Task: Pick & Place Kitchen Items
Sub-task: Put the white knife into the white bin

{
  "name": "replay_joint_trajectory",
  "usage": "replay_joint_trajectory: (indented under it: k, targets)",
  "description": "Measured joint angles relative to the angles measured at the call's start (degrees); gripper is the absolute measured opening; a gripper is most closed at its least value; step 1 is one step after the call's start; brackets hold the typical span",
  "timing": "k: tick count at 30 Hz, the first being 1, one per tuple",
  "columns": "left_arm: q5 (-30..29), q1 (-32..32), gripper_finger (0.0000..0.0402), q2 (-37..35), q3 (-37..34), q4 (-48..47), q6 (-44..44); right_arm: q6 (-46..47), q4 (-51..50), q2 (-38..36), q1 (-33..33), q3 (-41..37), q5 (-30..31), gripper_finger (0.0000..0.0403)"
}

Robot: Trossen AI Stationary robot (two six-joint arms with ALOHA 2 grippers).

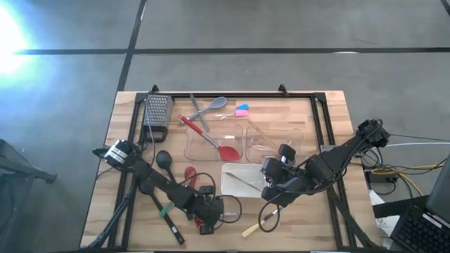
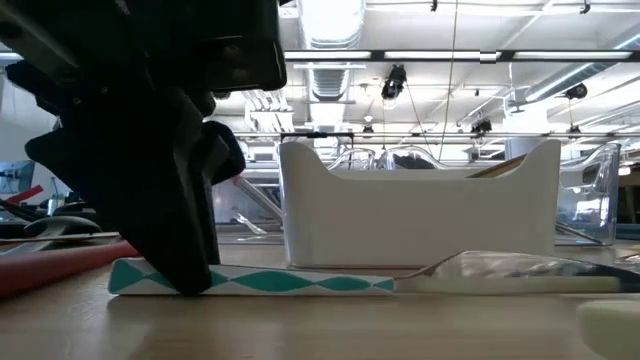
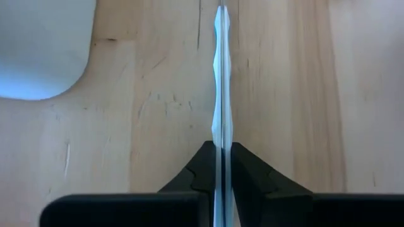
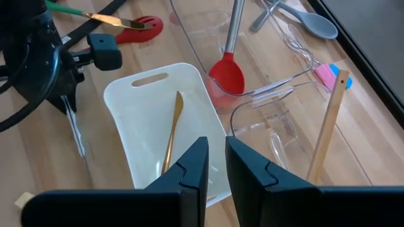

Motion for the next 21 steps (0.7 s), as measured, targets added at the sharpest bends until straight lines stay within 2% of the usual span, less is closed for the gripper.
replay_joint_trajectory:
  k: [5, 12, 16, 21]
  targets:
    - [-1.44, -0.36, 0.0031, -6.53, -0.41, -2.52, 3.31, -0.22, -0.09, 0.00, 0.36, -0.01, -0.02, 0.0049]
    - [-11.34, -0.37, 0.0031, -16.87, -3.85, -3.50, 4.83, -0.35, -0.24, 0.00, 1.65, -0.02, 0.24, 0.0043]
    - [-17.28, -0.43, 0.0031, -23.01, -6.86, -1.24, 6.68, -0.69, -0.39, 0.00, 2.21, -0.02, 0.84, 0.0043]
    - [-20.72, -0.41, 0.0031, -29.91, -13.12, 5.30, 9.97, -0.63, -0.34, 0.00, 2.90, -0.02, 1.95, 0.0042]
